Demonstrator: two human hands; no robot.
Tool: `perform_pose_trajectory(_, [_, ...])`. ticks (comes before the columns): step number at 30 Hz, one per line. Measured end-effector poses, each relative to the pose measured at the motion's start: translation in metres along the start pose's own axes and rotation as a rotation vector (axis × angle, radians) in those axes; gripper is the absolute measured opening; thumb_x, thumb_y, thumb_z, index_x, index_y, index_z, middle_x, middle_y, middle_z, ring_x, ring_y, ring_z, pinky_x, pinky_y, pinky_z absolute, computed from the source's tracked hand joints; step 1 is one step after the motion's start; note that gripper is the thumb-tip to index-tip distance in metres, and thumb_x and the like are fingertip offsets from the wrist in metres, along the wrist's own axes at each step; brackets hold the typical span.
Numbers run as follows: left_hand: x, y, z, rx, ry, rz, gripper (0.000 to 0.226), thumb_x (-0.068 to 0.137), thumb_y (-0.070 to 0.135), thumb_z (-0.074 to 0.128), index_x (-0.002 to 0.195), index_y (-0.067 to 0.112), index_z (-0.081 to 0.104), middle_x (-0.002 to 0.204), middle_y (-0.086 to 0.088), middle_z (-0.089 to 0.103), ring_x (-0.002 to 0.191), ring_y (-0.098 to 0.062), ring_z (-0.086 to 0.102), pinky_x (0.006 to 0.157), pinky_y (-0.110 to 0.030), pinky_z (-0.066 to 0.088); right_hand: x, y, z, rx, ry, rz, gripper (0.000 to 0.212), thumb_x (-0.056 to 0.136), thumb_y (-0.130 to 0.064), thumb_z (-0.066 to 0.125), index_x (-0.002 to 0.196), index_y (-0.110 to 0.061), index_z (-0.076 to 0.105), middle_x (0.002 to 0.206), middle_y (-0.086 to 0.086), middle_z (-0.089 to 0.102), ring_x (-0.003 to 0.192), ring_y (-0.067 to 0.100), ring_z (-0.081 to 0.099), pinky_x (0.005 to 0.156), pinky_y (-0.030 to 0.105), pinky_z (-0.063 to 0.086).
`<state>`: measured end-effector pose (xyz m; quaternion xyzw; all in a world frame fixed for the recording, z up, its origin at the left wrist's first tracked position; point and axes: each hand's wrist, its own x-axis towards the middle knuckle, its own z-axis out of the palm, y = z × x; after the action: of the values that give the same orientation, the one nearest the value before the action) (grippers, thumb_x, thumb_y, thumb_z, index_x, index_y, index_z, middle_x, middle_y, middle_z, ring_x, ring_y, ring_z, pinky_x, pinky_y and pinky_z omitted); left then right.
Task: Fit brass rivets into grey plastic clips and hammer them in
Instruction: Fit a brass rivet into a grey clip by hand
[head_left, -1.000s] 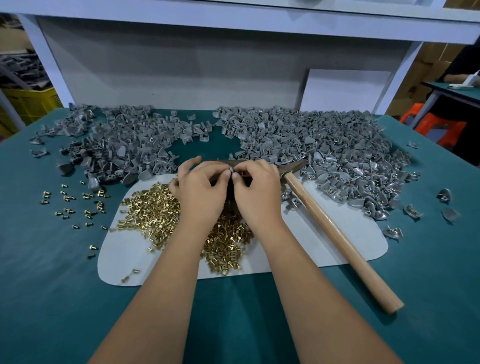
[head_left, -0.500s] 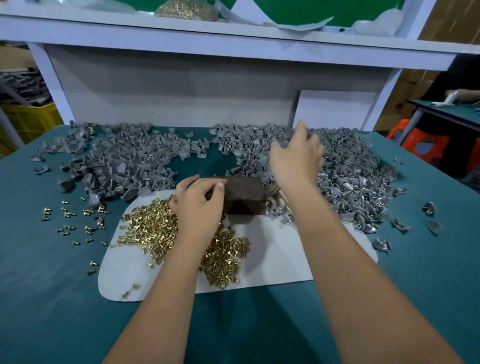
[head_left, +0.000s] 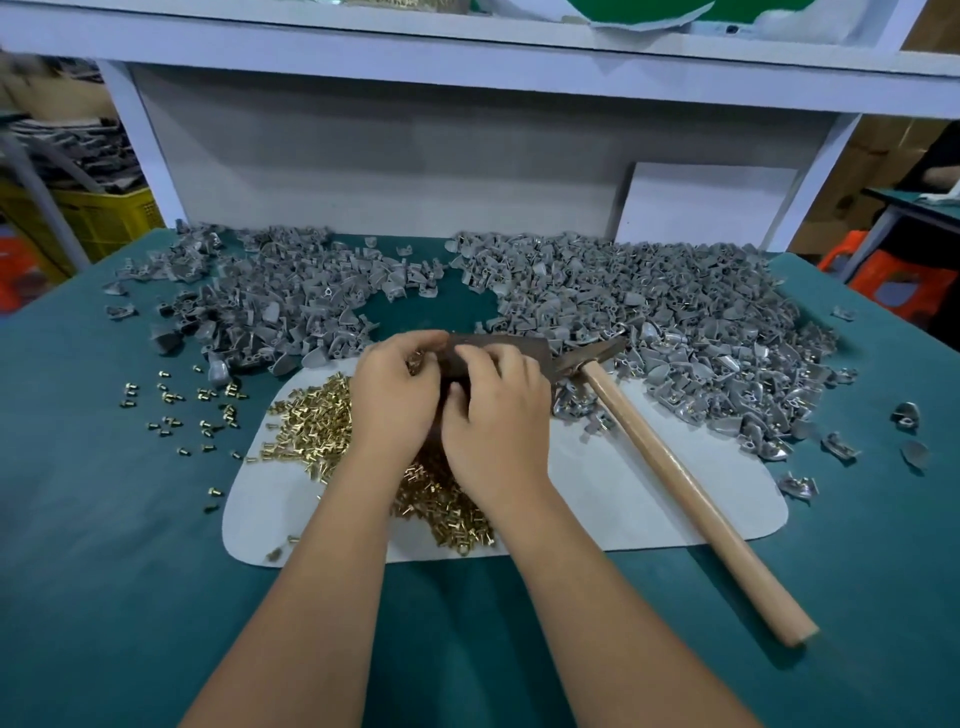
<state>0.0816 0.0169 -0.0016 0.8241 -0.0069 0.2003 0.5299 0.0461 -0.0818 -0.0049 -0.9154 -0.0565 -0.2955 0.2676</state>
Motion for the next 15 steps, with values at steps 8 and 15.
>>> perform_pose_trajectory(8, [0.007, -0.008, -0.015, 0.127, 0.112, -0.013, 0.030, 0.092, 0.010, 0.053, 0.111, 0.022, 0.072, 0.112, 0.008, 0.070, 0.100, -0.007, 0.061, 0.087, -0.017, 0.045, -0.008, -0.007, 0.002, -0.061, -0.117, -0.174, 0.025, 0.082, -0.014, 0.052, 0.102, -0.012, 0.067, 0.095, 0.004, 0.060, 0.093, 0.027, 0.051, 0.084, 0.037, 0.037])
perform_pose_trajectory(15, [0.036, -0.036, -0.040, 0.457, 0.137, -0.160, 0.055, 0.086, 0.002, 0.045, 0.132, 0.029, 0.058, 0.138, -0.003, 0.057, 0.127, -0.031, 0.049, 0.106, -0.054, 0.038, -0.008, -0.009, 0.003, 0.047, -0.149, -0.209, 0.023, 0.084, -0.008, 0.057, 0.103, -0.010, 0.071, 0.092, 0.005, 0.067, 0.091, 0.027, 0.055, 0.082, 0.038, 0.042])
